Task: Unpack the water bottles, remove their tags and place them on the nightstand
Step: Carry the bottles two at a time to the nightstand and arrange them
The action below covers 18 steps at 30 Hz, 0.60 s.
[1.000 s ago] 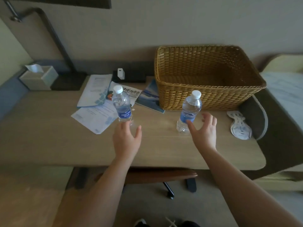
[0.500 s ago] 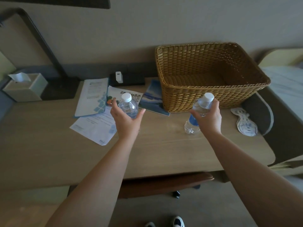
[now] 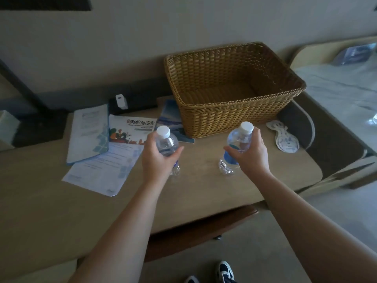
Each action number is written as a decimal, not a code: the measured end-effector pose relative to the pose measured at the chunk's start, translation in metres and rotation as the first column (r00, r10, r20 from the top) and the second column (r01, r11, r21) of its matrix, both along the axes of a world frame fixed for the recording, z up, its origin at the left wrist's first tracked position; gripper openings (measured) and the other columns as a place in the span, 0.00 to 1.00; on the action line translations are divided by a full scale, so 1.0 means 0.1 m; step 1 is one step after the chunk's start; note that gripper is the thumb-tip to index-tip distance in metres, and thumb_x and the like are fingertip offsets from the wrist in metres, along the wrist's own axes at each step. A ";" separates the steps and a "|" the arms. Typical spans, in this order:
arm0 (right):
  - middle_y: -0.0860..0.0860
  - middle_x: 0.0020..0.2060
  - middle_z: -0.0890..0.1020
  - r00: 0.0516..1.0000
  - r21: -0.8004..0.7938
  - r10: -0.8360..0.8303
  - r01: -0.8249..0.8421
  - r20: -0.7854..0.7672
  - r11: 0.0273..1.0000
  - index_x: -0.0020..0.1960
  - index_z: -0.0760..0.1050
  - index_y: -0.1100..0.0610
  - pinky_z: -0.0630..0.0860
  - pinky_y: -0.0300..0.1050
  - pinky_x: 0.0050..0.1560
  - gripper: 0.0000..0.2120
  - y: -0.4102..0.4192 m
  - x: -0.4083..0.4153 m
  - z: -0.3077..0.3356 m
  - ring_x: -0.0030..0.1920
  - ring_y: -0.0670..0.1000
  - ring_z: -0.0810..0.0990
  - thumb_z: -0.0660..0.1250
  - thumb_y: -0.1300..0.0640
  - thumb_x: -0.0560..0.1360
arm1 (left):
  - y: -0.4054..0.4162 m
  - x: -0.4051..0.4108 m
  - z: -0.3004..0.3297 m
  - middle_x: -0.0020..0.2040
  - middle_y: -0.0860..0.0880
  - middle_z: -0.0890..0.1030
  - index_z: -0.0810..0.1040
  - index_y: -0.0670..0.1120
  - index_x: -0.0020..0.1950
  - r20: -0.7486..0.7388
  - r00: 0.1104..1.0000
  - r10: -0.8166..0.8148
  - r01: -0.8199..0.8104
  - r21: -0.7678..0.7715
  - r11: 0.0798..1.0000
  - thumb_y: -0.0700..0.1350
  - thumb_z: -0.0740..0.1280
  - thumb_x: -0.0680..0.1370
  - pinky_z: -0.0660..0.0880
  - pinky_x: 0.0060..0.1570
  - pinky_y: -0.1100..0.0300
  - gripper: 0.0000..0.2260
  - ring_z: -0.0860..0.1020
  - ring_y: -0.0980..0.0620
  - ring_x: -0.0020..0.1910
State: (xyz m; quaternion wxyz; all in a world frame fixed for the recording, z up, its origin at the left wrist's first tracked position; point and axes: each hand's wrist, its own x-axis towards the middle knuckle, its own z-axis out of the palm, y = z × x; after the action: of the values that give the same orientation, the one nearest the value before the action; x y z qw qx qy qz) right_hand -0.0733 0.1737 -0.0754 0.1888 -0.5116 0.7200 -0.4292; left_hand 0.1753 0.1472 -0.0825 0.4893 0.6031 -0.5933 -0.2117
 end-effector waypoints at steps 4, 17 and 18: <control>0.48 0.59 0.75 0.998 0.012 -0.056 0.056 0.010 0.998 0.64 0.65 0.50 0.71 0.44 0.50 0.36 0.22 -0.09 0.01 0.57 0.50 0.74 0.78 0.46 0.63 | 0.11 -0.40 0.01 0.54 0.48 0.80 0.73 0.44 0.59 0.040 0.984 -0.171 0.173 -0.035 0.984 0.52 0.79 0.65 0.76 0.50 0.55 0.28 0.78 0.49 0.52; 0.45 0.55 0.78 0.923 -0.085 -0.381 0.384 0.044 0.920 0.64 0.66 0.47 0.68 0.33 0.45 0.35 1.19 -1.20 0.22 0.54 0.47 0.76 0.78 0.44 0.63 | 0.52 -2.03 0.35 0.50 0.49 0.80 0.75 0.43 0.59 0.037 0.862 -0.506 0.506 0.015 0.862 0.49 0.81 0.64 0.75 0.51 0.54 0.28 0.79 0.49 0.49; 0.46 0.56 0.78 0.912 -0.087 -0.409 0.411 0.044 0.907 0.65 0.66 0.48 0.69 0.35 0.47 0.36 1.29 -1.34 0.24 0.55 0.48 0.76 0.78 0.44 0.63 | 0.58 -2.20 0.36 0.50 0.49 0.80 0.75 0.44 0.59 0.036 0.845 -0.534 0.534 0.014 0.846 0.49 0.80 0.65 0.75 0.51 0.54 0.27 0.79 0.49 0.50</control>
State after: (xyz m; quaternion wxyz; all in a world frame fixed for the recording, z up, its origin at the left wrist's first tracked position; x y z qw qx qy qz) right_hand -0.2074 0.3027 -0.0513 0.0791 -0.3520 0.7879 -0.4990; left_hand -0.0451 0.2052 -0.0463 0.3987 0.4194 -0.7463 -0.3289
